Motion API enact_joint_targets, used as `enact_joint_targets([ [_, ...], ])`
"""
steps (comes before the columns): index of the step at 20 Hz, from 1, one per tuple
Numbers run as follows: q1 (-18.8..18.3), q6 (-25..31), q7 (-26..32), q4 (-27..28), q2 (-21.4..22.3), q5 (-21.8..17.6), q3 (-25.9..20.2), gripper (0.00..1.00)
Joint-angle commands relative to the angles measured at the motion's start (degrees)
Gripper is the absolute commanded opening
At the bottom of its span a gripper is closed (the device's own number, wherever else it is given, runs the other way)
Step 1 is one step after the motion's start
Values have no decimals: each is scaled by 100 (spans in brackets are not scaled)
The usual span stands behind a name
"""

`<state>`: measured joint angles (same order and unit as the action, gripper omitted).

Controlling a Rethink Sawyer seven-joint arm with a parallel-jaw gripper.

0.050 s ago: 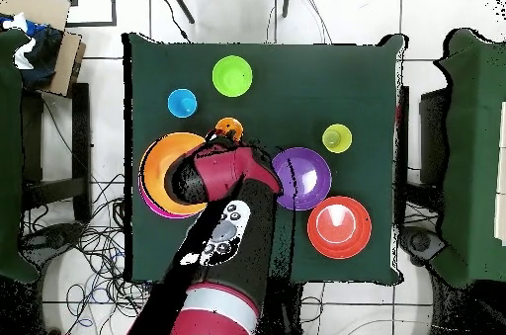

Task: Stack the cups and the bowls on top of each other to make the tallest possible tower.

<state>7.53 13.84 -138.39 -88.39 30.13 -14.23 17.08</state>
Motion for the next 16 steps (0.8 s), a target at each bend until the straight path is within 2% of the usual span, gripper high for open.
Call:
enact_joint_targets([
  [1,-99,531,37,-139,-67,-36,-641,100],
  [9,-40,530,-15,5,-184,-20,-598,100],
  [16,37,396,-150,280,-476,23,-518,100],
])
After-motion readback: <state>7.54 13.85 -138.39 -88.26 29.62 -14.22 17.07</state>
